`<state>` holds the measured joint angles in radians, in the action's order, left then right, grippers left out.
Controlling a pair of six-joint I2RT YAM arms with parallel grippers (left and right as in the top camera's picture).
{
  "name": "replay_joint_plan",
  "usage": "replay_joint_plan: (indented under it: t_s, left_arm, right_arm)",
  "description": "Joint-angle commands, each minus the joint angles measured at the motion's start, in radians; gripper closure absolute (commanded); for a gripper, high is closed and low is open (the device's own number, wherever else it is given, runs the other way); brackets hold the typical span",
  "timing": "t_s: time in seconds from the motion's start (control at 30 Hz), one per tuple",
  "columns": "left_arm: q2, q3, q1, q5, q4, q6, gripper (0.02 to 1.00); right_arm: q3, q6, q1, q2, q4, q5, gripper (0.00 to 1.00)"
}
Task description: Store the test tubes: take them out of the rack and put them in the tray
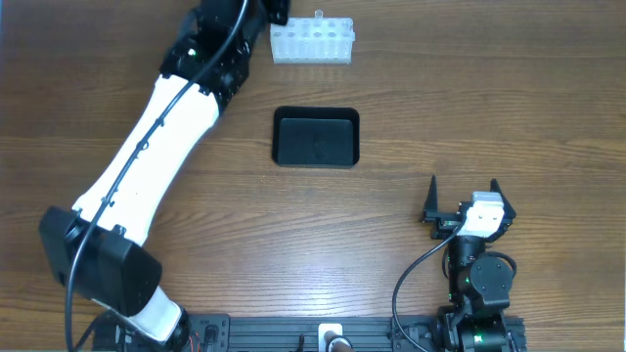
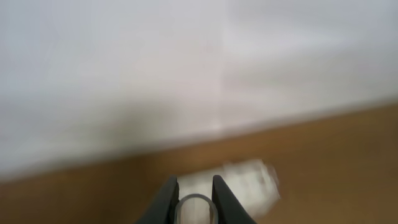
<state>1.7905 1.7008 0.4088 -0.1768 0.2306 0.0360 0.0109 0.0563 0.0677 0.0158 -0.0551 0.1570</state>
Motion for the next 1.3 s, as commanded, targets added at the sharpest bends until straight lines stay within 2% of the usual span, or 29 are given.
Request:
replay_joint_plan:
  t_s: [0.03,0.13,0.33,1.3]
  left_arm:
    - [0.053,-0.006,0.055,-0.004,0.320,0.267,0.915]
    - [0.114,-0.006,0.074,-0.005,0.436,0.343,0.958]
    - [0.249,-0.006,0.090,-0.002,0.467,0.370,0.967]
    - [0.337,-0.006,0.092,0.064,0.602,0.369,0.947]
  right_arm:
    - [-0.006,0.002,-0.005,-0.009,-0.001,0.009,0.009]
    - [-0.006,0.002,-0.005,-0.009,-0.001,0.009,0.007]
    - [-0.006,0.002,-0.005,-0.009,-0.001,0.009,0.009]
    - [-0.006,0.002,-0.005,-0.009,-0.001,0.009,0.007]
